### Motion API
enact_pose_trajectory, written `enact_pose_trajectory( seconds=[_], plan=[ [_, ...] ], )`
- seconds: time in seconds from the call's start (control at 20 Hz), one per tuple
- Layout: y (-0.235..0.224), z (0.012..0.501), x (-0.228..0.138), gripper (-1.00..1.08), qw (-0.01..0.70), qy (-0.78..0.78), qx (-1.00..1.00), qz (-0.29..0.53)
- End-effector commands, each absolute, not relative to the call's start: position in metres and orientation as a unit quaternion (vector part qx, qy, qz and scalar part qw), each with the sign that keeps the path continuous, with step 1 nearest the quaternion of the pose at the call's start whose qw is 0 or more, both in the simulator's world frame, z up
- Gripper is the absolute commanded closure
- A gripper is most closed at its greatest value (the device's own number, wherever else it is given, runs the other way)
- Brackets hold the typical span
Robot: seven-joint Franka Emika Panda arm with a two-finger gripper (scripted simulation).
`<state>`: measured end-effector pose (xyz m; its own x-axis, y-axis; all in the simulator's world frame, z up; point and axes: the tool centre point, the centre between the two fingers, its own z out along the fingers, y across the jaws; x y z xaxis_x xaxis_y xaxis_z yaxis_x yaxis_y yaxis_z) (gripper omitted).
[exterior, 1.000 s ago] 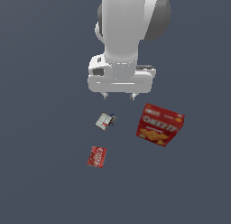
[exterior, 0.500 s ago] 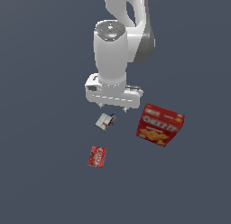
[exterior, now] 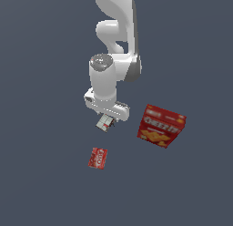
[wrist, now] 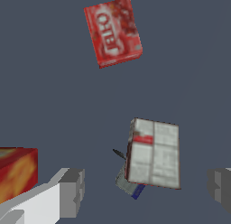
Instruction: Pick up a designated object from a clutter of objects.
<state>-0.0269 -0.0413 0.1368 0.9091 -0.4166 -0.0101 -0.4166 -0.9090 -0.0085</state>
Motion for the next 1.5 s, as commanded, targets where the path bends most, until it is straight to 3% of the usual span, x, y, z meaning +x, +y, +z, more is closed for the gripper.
enact_pose_trajectory(
  seconds=[0.0,0.55,1.45],
  plan=[
    [-0.048,0.12,-0.035,-0.92,0.004,0.237,-0.971,0.003],
    [-0.064,0.082,-0.056,-0.92,0.0,0.293,-0.956,0.0],
    [-0.065,0.039,-0.058,-0.92,0.0,0.296,-0.955,0.0]
  ],
)
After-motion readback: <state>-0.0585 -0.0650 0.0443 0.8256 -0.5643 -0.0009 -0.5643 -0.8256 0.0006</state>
